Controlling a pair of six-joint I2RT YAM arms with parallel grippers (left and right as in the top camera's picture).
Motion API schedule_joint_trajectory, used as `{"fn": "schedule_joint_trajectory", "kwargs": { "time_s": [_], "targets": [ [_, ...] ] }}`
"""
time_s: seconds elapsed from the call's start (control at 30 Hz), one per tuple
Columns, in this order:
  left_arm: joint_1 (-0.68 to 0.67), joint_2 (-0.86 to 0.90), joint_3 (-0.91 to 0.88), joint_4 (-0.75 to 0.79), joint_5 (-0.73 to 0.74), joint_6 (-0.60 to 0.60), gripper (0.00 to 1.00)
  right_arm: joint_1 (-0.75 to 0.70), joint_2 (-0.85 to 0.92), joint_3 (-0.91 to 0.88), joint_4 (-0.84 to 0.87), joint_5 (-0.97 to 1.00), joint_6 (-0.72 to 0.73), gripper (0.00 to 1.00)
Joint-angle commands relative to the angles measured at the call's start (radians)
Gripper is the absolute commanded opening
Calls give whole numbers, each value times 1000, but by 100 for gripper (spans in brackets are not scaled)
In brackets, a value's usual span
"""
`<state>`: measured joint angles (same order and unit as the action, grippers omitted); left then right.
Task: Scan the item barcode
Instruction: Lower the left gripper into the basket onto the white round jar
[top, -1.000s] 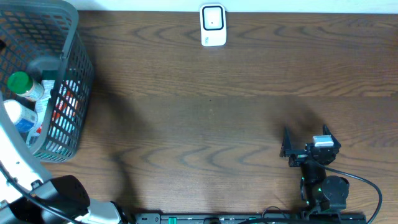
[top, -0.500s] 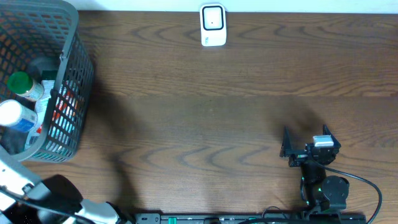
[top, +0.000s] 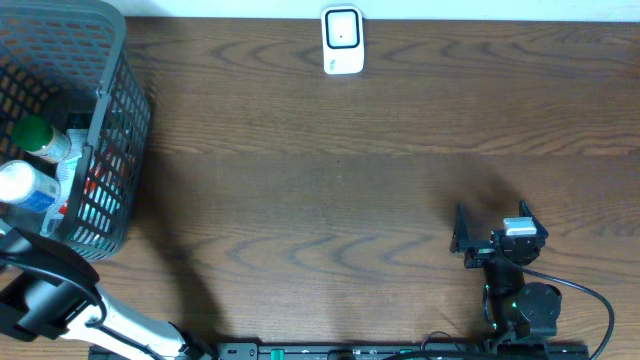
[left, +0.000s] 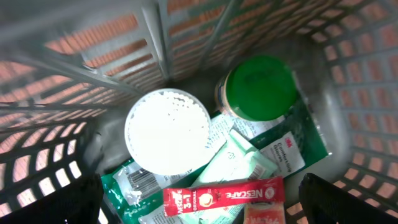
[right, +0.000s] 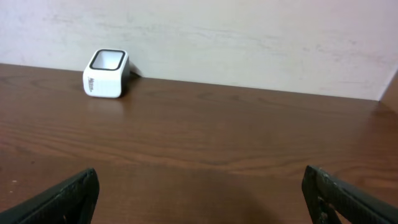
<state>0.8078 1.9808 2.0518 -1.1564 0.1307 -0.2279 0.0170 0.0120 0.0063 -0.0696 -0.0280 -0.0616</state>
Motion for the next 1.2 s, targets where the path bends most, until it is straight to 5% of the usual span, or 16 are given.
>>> {"fn": "schedule_joint_trajectory", "kwargs": {
  "time_s": [0.0,1.17],
  "targets": [
    [-1,39,-11,-17,11,17,100,3,-6,-1,-3,5,12,99],
    [-2,80,-258,191,-102,-137,100,3,-6,-1,-3,5,12,99]
  ]
}}
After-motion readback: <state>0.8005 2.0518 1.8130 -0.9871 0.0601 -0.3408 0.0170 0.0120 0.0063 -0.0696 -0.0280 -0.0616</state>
